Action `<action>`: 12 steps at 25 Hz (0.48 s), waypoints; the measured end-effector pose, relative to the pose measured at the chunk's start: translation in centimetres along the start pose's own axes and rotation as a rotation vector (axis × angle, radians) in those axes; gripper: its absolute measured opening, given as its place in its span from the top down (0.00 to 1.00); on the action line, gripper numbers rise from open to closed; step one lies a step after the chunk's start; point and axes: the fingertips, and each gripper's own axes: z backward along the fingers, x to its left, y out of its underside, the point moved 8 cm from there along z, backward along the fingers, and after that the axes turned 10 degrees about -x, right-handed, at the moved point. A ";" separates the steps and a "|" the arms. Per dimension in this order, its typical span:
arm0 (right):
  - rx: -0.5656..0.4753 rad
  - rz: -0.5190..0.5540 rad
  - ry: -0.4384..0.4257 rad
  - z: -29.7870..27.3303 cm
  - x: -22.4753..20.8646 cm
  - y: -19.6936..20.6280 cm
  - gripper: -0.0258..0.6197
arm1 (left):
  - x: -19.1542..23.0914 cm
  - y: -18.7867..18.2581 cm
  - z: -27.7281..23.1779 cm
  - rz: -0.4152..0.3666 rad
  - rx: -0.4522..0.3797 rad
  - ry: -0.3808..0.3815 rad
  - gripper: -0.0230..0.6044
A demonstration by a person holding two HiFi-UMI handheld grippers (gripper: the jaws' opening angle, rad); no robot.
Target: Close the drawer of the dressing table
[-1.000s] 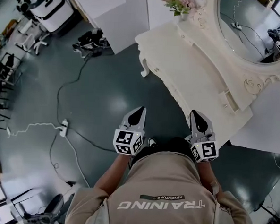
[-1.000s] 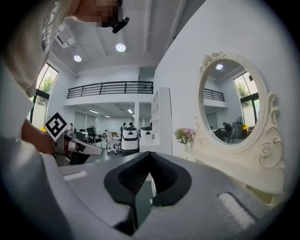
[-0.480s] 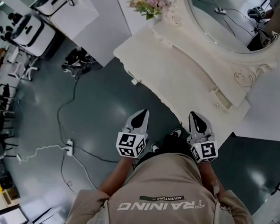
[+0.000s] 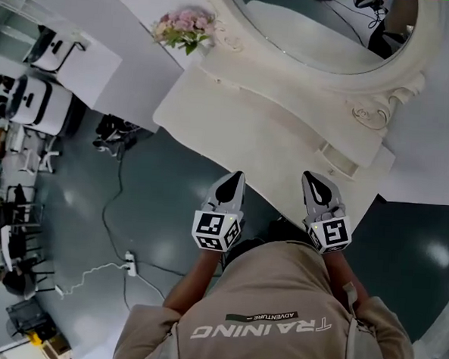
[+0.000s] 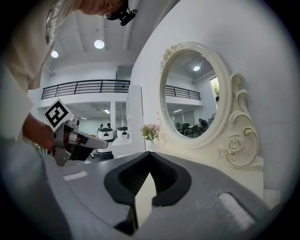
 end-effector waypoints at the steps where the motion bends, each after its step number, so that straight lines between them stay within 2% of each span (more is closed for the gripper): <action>1: 0.002 -0.006 0.015 0.1 -0.9 0.2 0.96 | -0.4 0.0 -0.9 0.001 0.006 0.013 0.93; 5: 0.008 -0.030 0.102 1.6 -3.7 0.5 0.96 | -2.5 -0.3 -3.6 -0.012 0.044 0.092 0.93; 12: -0.023 -0.016 0.273 5.0 -6.4 0.2 0.96 | -5.9 -1.3 -8.0 -0.092 0.090 0.254 0.93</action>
